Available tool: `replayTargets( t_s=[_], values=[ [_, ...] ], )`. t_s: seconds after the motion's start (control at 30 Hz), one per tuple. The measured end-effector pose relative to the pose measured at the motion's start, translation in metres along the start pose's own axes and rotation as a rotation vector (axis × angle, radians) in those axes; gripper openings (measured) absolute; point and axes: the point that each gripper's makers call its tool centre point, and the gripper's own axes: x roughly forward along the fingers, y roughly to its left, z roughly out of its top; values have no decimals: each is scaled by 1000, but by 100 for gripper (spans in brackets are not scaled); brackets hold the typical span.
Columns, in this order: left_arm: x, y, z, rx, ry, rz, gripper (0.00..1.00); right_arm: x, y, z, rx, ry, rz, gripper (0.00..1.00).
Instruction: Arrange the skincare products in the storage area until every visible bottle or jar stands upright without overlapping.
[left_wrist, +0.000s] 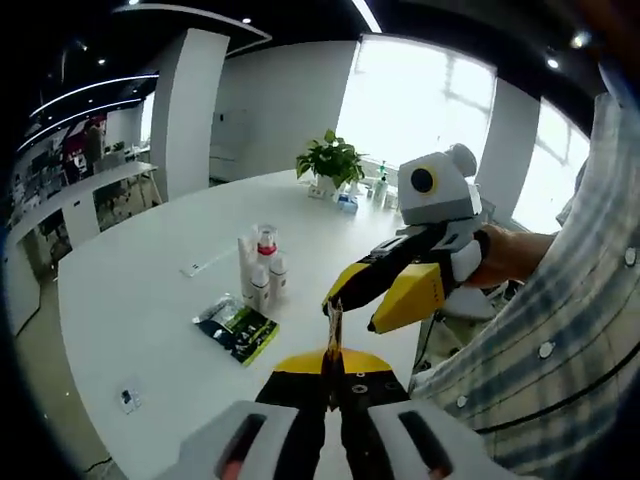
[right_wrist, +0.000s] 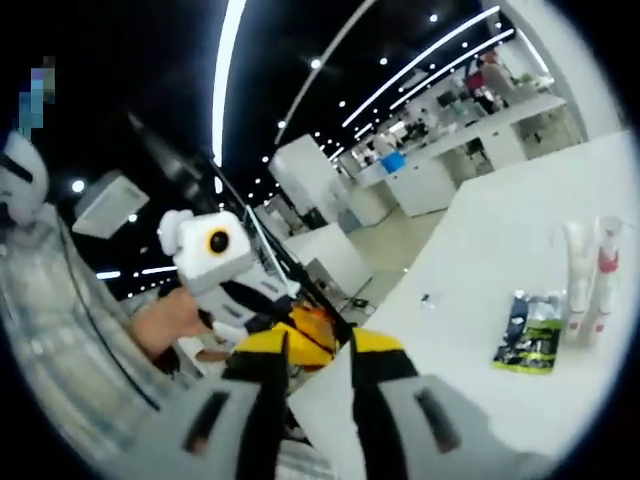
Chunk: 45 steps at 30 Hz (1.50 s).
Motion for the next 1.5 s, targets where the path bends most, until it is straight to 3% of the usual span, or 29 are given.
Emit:
replayTargets(
  t_s=[0.33,0.63,0.77,0.87,1.27,1.5],
  values=[
    [3,2,1,3,9,-2,2,0,-1,-2,-52,35,-1,18],
    [5,4,-1,-3,17,2,2,-9,-2,7,-164,6,-25,18],
    [6,1,-4,1,30,-13,2,-7,6,4,-209,30,11,17],
    [8,-2,-7,10,45,-20,2,-5,4,-1,-255,52,-2,17],
    [9,-6,-21,-15,75,-33,2,-8,11,-17,-270,130,44,15],
    [13,-23,-37,63,143,-99,2,-7,19,-31,-289,203,90,9]
  ],
)
